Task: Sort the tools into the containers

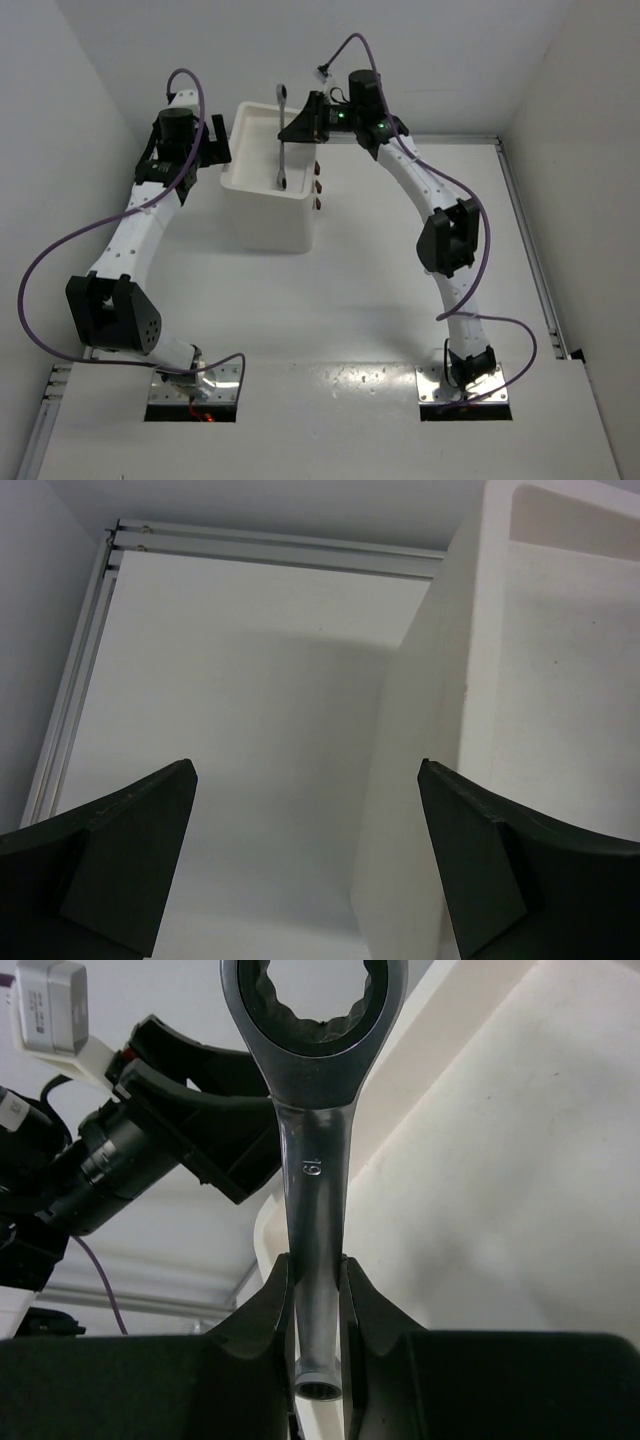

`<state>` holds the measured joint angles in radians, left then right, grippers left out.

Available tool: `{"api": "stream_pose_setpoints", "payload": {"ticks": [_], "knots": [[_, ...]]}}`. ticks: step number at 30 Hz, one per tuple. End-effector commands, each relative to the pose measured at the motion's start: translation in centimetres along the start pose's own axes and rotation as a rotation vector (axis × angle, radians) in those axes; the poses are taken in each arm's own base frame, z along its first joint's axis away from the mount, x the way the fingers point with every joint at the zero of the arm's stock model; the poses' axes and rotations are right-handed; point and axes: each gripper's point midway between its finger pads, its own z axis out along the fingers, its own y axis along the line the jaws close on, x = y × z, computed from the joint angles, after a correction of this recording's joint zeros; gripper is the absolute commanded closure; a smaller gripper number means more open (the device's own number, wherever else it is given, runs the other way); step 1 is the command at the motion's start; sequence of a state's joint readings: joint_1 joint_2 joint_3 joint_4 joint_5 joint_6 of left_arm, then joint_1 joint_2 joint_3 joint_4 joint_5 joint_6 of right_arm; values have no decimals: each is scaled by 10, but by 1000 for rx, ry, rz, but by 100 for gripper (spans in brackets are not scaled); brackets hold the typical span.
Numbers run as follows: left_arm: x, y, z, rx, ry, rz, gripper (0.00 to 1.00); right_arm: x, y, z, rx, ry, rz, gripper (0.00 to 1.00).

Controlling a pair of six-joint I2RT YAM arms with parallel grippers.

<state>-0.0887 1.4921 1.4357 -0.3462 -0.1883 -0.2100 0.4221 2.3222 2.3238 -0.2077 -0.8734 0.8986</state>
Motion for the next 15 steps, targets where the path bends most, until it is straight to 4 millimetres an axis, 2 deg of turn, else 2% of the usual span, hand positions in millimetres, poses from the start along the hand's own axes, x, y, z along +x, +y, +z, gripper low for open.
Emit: {"api": "stream_pose_setpoints", "payload": {"ticks": [1, 4, 6, 15], "knots": [[-6, 4, -9, 0, -19, 5, 0, -8, 35, 4, -95, -12, -121, 100], [-9, 6, -12, -10, -29, 3, 0, -5, 30, 10, -76, -7, -123, 100], [-9, 6, -12, -10, -29, 3, 0, 3, 19, 18, -62, 7, -109, 100], [-6, 7, -9, -20, -21, 5, 0, 21, -13, 27, -34, 54, -62, 100]]}}
